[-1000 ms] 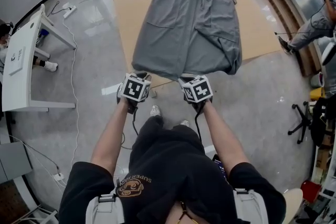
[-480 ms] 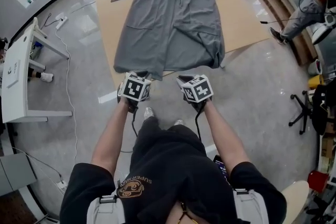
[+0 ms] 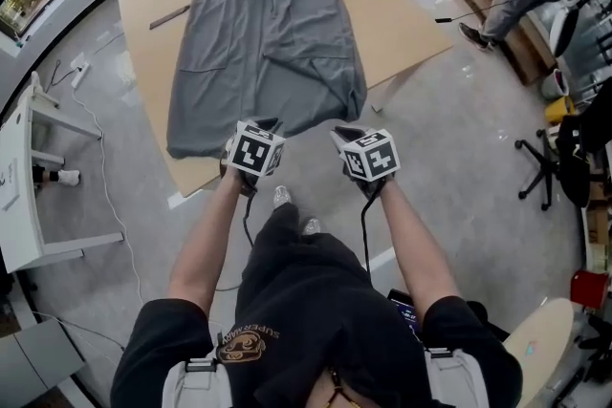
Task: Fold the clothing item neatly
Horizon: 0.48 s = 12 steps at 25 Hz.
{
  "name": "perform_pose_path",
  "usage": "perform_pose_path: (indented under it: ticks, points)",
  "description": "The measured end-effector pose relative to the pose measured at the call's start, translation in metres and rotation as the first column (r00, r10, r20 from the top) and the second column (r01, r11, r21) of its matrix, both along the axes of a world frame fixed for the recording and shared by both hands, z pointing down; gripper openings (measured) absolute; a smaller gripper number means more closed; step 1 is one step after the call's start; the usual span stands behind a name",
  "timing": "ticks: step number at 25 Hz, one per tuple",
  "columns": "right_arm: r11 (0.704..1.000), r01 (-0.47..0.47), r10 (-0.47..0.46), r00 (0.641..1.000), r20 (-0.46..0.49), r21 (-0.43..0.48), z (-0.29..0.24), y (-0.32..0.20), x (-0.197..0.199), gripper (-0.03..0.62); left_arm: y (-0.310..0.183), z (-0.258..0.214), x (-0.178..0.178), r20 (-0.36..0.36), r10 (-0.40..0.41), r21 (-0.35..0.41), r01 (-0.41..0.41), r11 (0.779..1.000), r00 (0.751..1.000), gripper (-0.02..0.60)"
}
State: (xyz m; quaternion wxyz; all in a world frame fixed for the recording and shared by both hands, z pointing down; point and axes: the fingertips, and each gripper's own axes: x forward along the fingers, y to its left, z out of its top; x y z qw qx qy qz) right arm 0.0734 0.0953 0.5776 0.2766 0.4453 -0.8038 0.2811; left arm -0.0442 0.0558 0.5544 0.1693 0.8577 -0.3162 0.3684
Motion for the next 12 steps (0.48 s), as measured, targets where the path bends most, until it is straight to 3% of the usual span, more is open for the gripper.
perform_pose_path:
  ticks: [12]
  points:
    - [0.978, -0.209, 0.209, 0.978, -0.026, -0.008, 0.006, -0.078, 0.075, 0.032, -0.111, 0.000, 0.095, 0.000, 0.176, 0.023, -0.176, 0.984, 0.984, 0.069]
